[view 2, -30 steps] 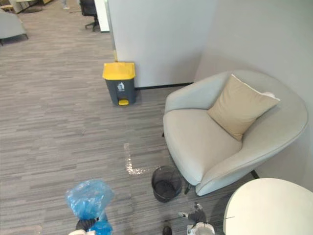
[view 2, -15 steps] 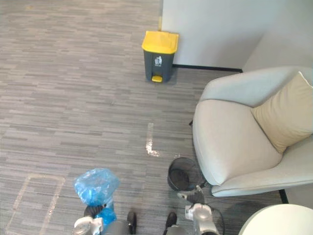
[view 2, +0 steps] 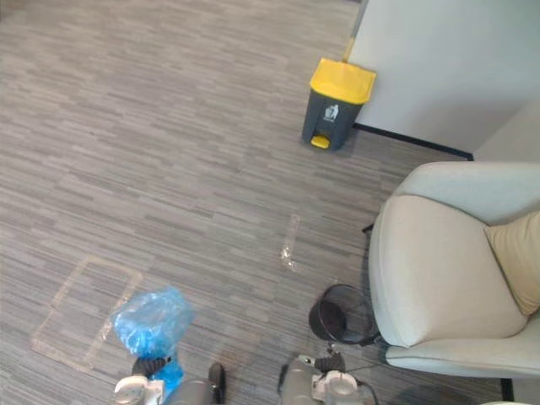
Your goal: Gather rubbish on tea table into small bin, then transfer packed bag to large trash can.
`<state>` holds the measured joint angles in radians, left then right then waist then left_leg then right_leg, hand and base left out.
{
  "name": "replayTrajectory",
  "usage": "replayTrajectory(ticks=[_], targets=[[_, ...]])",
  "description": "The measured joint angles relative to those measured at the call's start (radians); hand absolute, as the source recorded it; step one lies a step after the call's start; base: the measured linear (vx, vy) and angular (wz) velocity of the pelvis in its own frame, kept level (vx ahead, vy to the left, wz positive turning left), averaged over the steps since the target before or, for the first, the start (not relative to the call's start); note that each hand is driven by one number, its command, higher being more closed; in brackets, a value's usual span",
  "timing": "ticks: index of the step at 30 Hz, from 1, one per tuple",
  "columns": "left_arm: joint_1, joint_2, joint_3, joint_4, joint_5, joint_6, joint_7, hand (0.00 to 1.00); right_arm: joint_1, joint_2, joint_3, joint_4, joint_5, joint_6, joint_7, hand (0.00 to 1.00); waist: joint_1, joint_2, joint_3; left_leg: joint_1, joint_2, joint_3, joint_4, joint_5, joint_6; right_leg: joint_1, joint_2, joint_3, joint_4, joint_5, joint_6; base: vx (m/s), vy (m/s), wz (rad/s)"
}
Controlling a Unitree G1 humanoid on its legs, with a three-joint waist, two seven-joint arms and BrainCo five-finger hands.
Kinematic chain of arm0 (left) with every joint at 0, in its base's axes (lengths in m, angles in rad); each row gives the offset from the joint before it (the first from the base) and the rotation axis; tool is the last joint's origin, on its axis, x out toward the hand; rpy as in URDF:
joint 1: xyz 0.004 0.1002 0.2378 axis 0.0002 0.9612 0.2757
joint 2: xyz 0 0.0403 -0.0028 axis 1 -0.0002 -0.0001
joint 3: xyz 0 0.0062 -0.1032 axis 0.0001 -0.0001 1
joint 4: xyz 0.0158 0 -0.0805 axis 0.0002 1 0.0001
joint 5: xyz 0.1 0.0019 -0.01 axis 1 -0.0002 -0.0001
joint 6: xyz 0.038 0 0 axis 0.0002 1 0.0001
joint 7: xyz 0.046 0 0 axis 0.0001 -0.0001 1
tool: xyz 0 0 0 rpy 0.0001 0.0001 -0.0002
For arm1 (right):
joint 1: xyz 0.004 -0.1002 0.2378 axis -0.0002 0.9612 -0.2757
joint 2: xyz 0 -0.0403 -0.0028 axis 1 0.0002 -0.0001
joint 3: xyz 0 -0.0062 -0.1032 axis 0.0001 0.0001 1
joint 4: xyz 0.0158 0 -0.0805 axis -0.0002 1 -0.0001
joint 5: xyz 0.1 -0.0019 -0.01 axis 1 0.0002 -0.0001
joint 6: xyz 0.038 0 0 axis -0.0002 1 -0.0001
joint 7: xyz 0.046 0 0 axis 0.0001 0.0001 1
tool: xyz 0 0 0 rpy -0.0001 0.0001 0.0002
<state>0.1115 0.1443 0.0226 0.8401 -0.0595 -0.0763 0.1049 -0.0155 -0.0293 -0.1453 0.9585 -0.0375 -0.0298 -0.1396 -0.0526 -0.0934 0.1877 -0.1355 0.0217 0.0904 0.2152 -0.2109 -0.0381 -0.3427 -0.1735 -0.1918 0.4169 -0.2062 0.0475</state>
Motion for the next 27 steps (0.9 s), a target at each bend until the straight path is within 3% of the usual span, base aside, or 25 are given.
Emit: replayTrajectory(ticks=[1,2,3,6,8,9,10,11,12,13,14,15,16,17,18,19,23,24,25,27], targets=[[-0.009,0.000,0.000,0.000,0.000,0.000,0.000,1.00,-0.002,0.000,0.000,0.000,0.000,0.000,0.000,0.00,-0.002,-0.008,0.006,0.001,0.001,-0.013,0.001,-0.001,-0.006,-0.007,-0.001,0.010,-0.026,0.013,0.005,0.20,-0.274,0.59],[-0.024,0.002,-0.001,0.002,0.000,0.000,0.000,1.00,-0.001,0.000,-0.007,0.000,0.000,0.000,0.001,0.00,-0.008,-0.016,0.010,0.002,0.012,-0.038,0.010,-0.010,-0.040,0.000,0.010,0.000,-0.017,0.035,0.005,0.28,-0.283,0.47],[-0.037,-0.002,-0.005,0.003,0.002,0.000,0.000,1.00,0.008,-0.006,-0.012,-0.003,0.000,-0.001,0.002,0.00,-0.009,0.001,0.021,-0.005,0.048,-0.064,0.050,-0.026,-0.090,0.020,0.041,-0.026,-0.009,0.013,-0.017,0.31,-0.279,0.33],[-0.033,-0.012,-0.008,0.001,0.019,-0.001,-0.002,1.00,0.017,-0.008,-0.032,-0.005,0.000,-0.004,0.003,0.00,-0.011,0.034,0.017,-0.043,0.137,-0.075,0.230,-0.069,-0.125,0.089,0.105,-0.102,-0.007,-0.037,-0.070,0.39,-0.262,0.15],[-0.045,-0.022,-0.002,-0.007,0.019,-0.001,-0.003,1.00,0.043,-0.004,-0.038,-0.029,0.002,-0.001,0.002,0.00,-0.012,0.041,0.020,-0.090,0.183,-0.069,0.403,-0.060,-0.116,0.171,0.146,-0.128,-0.045,-0.056,-0.080,0.46,-0.206,0.27],[-0.046,-0.026,0.000,-0.008,0.019,-0.001,-0.001,1.00,0.065,-0.001,-0.035,-0.060,0.003,0.000,0.002,0.00,-0.002,0.042,0.017,-0.116,0.215,-0.051,0.548,-0.019,-0.105,0.239,0.174,-0.124,-0.083,-0.060,-0.091,0.40,-0.138,0.00],[-0.048,-0.025,0.000,-0.008,0.019,-0.001,-0.001,1.00,0.069,0.003,-0.034,-0.072,0.005,0.000,0.001,0.00,0.006,0.037,0.015,-0.136,0.223,-0.041,0.594,-0.005,-0.104,0.265,0.176,-0.114,-0.098,-0.063,-0.097,0.39,-0.064,-0.31],[-0.046,-0.031,0.004,-0.009,0.019,-0.001,-0.001,1.00,0.065,0.012,-0.032,-0.090,0.012,-0.002,0.000,0.00,0.018,0.031,0.004,-0.158,0.232,-0.007,0.640,-0.031,-0.095,0.298,0.175,-0.091,-0.128,-0.065,-0.101,0.39,0.020,-0.39],[-0.051,-0.052,0.016,-0.028,0.019,0.000,-0.002,1.00,0.050,0.010,-0.040,-0.119,0.019,-0.002,-0.005,0.00,0.019,0.035,0.006,-0.198,0.225,0.047,0.637,-0.092,-0.073,0.339,0.166,-0.038,-0.160,-0.065,-0.101,0.39,0.020,-0.32],[-0.052,-0.055,0.018,-0.033,0.019,0.000,-0.002,1.00,0.047,0.010,-0.042,-0.121,0.019,-0.003,-0.007,0.00,0.019,0.036,0.007,-0.205,0.222,0.054,0.634,-0.099,-0.067,0.345,0.164,-0.031,-0.164,-0.065,-0.101,0.44,0.127,-0.25],[-0.059,-0.064,0.024,-0.050,0.019,0.000,-0.003,1.00,0.030,0.010,-0.048,-0.118,0.020,-0.004,-0.012,0.00,0.024,0.036,0.008,-0.243,0.197,0.079,0.604,-0.121,-0.033,0.365,0.146,-0.003,-0.167,-0.065,-0.101,0.35,0.186,-0.22],[-0.070,-0.070,0.027,-0.055,0.019,-0.001,-0.005,1.00,0.018,0.013,-0.048,-0.118,0.020,-0.004,-0.017,0.00,0.035,0.036,0.011,-0.275,0.159,0.094,0.526,-0.114,-0.020,0.387,0.120,0.015,-0.155,-0.066,-0.100,0.42,0.237,-0.25],[-0.073,-0.073,0.027,-0.056,0.019,-0.002,-0.007,1.00,0.016,0.014,-0.049,-0.118,0.020,-0.004,-0.018,0.00,0.040,0.038,0.011,-0.283,0.144,0.091,0.468,-0.095,-0.008,0.398,0.114,0.021,-0.144,-0.069,-0.093,0.37,0.253,-0.34],[-0.067,-0.083,0.026,-0.062,0.019,-0.004,-0.009,1.00,0.022,0.011,-0.051,-0.120,0.020,-0.005,-0.019,0.00,0.052,0.056,0.005,-0.267,0.118,0.072,0.264,0.045,0.016,0.411,0.111,0.044,-0.106,-0.088,-0.059,0.32,0.237,-0.40],[-0.059,-0.093,0.022,-0.064,0.019,-0.006,-0.010,1.00,0.024,0.011,-0.052,-0.116,0.019,-0.009,-0.020,0.00,0.062,0.067,0.003,-0.258,0.114,0.052,0.223,0.135,0.006,0.414,0.117,0.069,-0.081,-0.113,-0.022,0.44,0.287,-0.29],[-0.076,-0.078,0.026,-0.064,0.019,-0.005,-0.010,1.00,0.022,0.047,-0.044,-0.118,0.019,-0.011,-0.018,0.00,0.064,0.030,-0.008,-0.255,0.080,0.064,0.240,0.131,0.022,0.410,0.088,0.124,-0.095,-0.141,-0.006,0.34,0.206,-0.09],[-0.079,-0.081,0.026,-0.046,0.020,-0.004,-0.014,1.00,0.006,0.068,-0.046,-0.117,0.018,-0.011,-0.016,0.00,0.069,0.037,-0.004,-0.201,0.069,0.080,0.259,0.097,0.027,0.405,0.093,0.188,-0.148,-0.066,-0.005,0.19,0.147,-0.35],[-0.059,-0.089,0.027,-0.047,0.020,-0.004,-0.017,1.00,0.015,0.066,-0.046,-0.117,0.015,-0.010,-0.016,0.00,0.077,0.056,-0.011,-0.142,0.079,0.103,0.250,0.023,0.014,0.400,0.096,0.229,-0.080,-0.063,0.009,0.14,0.128,-0.77],[-0.050,-0.091,0.022,-0.048,0.020,-0.004,-0.017,1.00,0.017,0.065,-0.045,-0.117,0.015,-0.010,-0.016,0.00,0.079,0.063,-0.013,-0.122,0.088,0.107,0.236,-0.012,0.009,0.378,0.102,0.235,-0.030,-0.068,0.019,0.19,0.164,-1.10],[-0.034,-0.081,-0.005,-0.045,0.021,-0.002,-0.018,1.00,0.020,0.072,-0.034,-0.119,0.005,-0.009,-0.014,0.00,0.085,0.050,-0.011,-0.072,0.084,0.159,0.208,-0.041,0.006,0.252,0.077,0.234,0.231,-0.049,0.080,0.09,0.071,-0.74]])
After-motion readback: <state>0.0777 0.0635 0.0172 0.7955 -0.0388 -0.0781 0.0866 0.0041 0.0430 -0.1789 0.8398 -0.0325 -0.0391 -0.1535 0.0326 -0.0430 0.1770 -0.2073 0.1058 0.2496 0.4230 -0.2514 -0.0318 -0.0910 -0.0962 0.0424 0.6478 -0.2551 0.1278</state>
